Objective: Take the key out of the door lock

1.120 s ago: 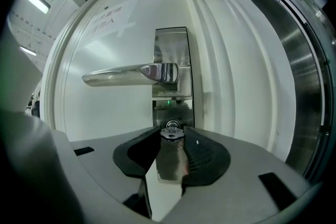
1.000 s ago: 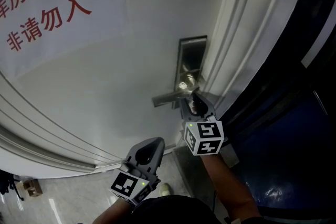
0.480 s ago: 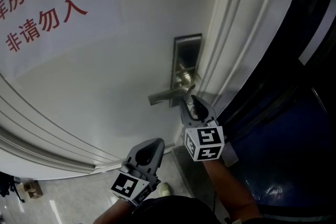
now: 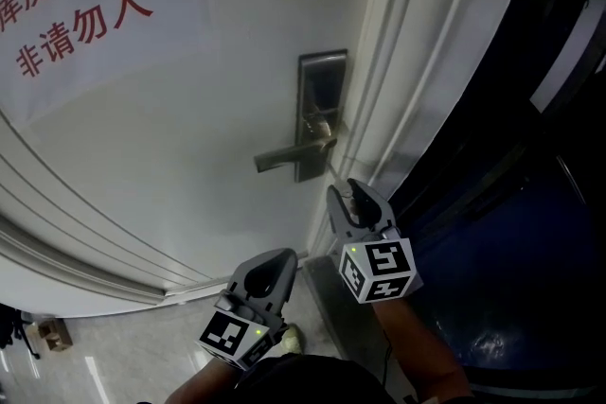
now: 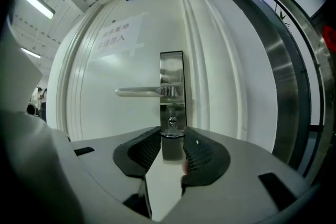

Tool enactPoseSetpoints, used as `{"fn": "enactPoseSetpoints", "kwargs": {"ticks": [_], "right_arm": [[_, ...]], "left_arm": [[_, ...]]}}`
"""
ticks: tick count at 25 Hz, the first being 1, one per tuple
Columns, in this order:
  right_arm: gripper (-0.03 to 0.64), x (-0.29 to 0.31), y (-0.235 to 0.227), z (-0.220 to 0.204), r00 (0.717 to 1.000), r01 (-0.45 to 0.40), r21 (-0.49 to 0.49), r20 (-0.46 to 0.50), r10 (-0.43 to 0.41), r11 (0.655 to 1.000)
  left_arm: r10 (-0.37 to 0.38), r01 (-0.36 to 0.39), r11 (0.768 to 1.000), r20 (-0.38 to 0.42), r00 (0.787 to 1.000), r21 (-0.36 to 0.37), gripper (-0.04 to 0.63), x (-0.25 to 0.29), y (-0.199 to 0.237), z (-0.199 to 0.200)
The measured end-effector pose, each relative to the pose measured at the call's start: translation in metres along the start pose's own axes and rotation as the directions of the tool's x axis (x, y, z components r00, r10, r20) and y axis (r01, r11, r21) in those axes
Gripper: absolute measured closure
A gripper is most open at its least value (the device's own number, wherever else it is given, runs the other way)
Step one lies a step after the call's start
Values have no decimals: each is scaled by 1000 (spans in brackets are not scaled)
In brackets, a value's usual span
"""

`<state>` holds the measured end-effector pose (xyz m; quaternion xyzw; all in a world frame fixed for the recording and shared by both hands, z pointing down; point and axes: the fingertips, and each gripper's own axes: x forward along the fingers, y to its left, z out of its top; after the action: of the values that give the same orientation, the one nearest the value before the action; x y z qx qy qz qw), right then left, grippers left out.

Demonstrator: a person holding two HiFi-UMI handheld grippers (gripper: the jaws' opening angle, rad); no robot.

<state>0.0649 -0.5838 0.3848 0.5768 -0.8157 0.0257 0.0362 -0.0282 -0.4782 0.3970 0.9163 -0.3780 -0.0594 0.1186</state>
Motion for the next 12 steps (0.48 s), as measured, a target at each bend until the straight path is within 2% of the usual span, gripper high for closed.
{"fn": "enactPoseSetpoints", "kwargs": {"ticks": [12], "right_arm": [[477,-98,10,17,990,-120,24,81,117,993]], "left_arm": [[25,-25,1000,8,1000,18,591,-17,-72,-8]]}}
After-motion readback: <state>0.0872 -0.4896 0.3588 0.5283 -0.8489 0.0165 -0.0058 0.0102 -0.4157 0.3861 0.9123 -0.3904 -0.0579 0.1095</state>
